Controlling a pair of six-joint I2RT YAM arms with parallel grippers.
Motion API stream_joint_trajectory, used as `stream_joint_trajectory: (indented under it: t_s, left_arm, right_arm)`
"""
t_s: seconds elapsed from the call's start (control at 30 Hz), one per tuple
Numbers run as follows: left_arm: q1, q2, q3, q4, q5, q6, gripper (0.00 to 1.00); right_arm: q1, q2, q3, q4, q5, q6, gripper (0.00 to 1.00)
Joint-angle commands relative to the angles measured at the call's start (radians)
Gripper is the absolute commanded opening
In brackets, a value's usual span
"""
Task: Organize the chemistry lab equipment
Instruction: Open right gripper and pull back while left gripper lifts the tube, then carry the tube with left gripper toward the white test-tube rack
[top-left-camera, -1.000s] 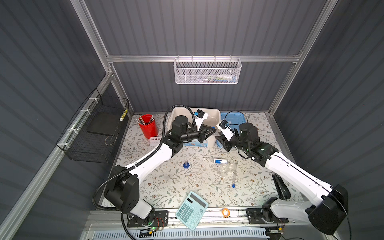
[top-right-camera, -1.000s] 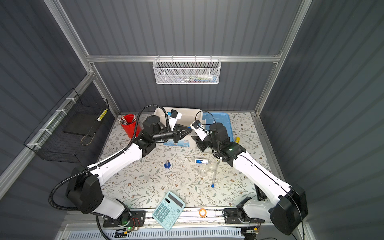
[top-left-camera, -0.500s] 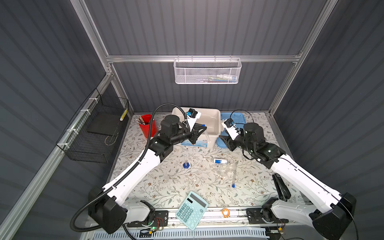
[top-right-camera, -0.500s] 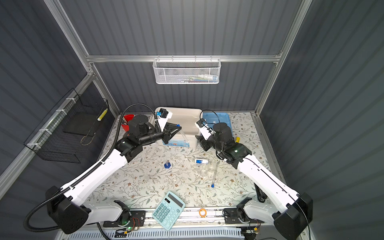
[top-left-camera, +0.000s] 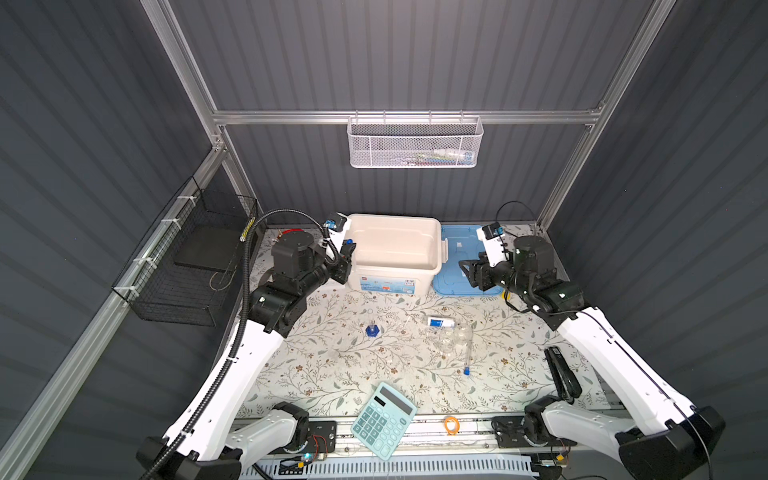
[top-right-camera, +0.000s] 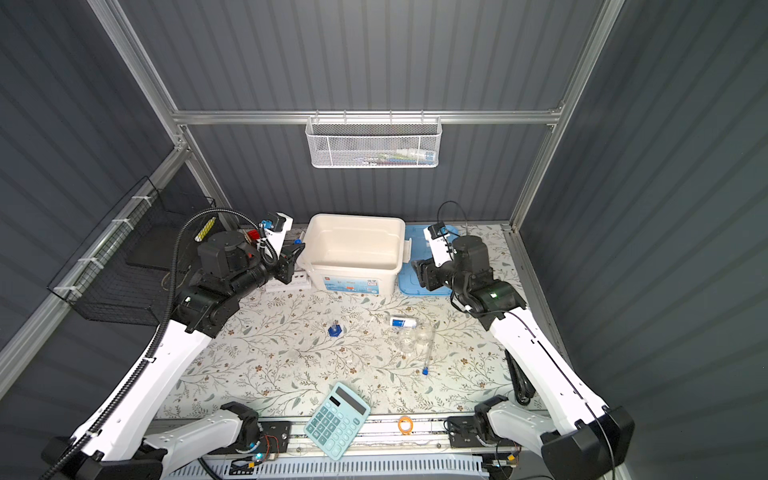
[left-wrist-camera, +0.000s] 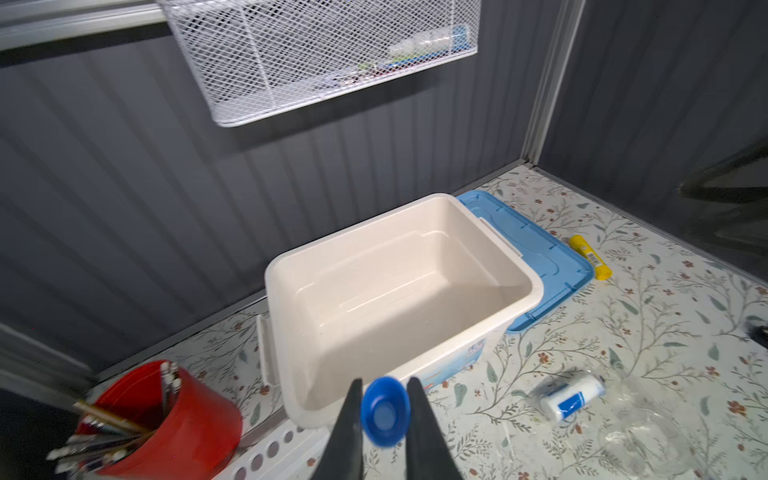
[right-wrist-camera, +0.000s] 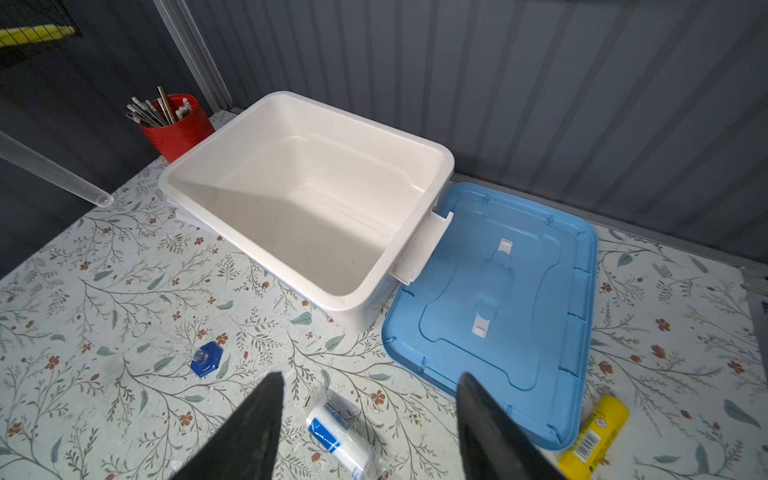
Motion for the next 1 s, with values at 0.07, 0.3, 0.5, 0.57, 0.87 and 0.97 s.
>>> stream_joint_trajectory:
  t_s: [0.07,0.3,0.5,0.57,0.87,0.97]
  left_arm:
    - [0.037,-0.029,-0.016,-0.06,-0.089,0.034,0.0]
    - [0.051,-0.036,0.006,-0.061,-0.106,0.025,0.0]
    - [0.065,-0.036,0.003,-0.055,-0.123,0.019,0.0]
    - [0.083,-0.038,-0.015,-0.048,-0.129,0.011,0.0]
    - [0.344,-0.03,-0.169,0.026,0.054,-0.114,0.0]
    - [0.408,-0.016,-0.182,0.055,0.105,-0.133,0.0]
  right_arm:
    - [-0.085,-0.052,-0.04,0.071,-0.141,0.097,0.99]
    - [-0.129,-0.154,-0.189,0.242,-0.131,0.289,0.99]
    - [-0.16,-0.13,-0.215,0.318,-0.271,0.294,0.97]
    - [-0.16,-0.135,-0.218,0.32,-0.197,0.279,0.97]
    - [-0.161,-0.07,-0.062,0.046,0.058,0.177,0.84]
    - [-0.161,-0.072,-0.071,0.055,0.079,0.177,0.84]
